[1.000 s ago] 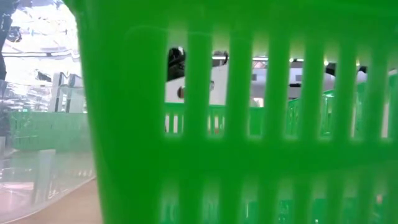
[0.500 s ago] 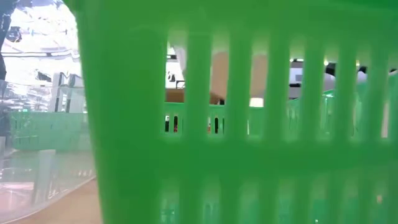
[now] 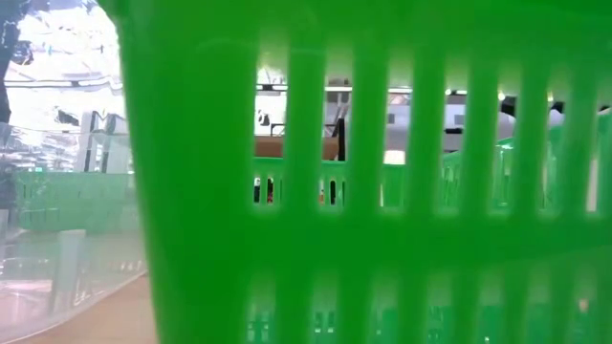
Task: Stack baskets on shelf by color
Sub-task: Put the top left white bin on the shelf, then stack the top white bin on top of the white bin on the shelf
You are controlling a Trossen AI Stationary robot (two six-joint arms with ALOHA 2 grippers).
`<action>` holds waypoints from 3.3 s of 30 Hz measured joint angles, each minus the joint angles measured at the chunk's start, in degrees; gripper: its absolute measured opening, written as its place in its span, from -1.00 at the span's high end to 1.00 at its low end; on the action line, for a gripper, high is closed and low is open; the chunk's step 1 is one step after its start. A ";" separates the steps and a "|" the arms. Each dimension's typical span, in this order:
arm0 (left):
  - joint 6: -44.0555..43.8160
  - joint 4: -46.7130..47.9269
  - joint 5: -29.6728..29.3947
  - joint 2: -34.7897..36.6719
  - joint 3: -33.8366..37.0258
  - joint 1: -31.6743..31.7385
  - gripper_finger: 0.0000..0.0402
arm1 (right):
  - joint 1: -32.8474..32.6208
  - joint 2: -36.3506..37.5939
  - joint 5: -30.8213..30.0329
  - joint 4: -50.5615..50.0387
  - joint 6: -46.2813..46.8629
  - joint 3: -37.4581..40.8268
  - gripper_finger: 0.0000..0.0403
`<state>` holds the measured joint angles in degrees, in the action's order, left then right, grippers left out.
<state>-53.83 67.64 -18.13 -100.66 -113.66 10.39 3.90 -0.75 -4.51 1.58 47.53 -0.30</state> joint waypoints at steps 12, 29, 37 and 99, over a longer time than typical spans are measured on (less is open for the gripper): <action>1.53 4.55 -0.54 -0.76 1.32 14.40 1.00 | 0.00 0.00 -0.02 0.02 0.02 0.00 0.25; 1.28 7.10 2.06 -8.29 1.35 14.61 1.00 | 0.00 0.02 -0.03 0.05 0.02 -0.02 0.28; 0.03 8.93 0.87 -6.13 1.31 15.08 1.00 | 0.00 0.00 -0.04 0.11 0.00 0.00 0.29; 12.88 2.37 6.65 -3.85 1.31 11.83 0.27 | 0.00 -22.17 -3.13 -33.11 -8.70 -30.37 0.52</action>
<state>-40.95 70.01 -11.48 -104.51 -112.36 22.22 3.90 -22.92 -7.64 -31.52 38.83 -30.67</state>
